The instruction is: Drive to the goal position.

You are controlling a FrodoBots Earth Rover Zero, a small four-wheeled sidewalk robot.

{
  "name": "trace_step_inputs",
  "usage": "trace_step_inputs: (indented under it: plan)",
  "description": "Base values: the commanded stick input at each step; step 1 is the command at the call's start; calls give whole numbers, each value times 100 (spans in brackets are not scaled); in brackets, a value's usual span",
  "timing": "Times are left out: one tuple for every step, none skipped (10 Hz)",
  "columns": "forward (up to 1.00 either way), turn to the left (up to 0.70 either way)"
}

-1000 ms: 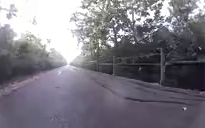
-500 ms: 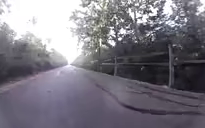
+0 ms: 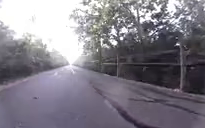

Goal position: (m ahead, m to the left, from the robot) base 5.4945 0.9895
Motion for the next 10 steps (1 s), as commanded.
trace_step_inputs:
  plan:
    - [100, 0]
    - [100, 0]
    - [100, 0]
    - [100, 0]
    - [100, 0]
    - [100, 0]
    - [100, 0]
    - [100, 0]
    - [100, 9]
    - [100, 35]
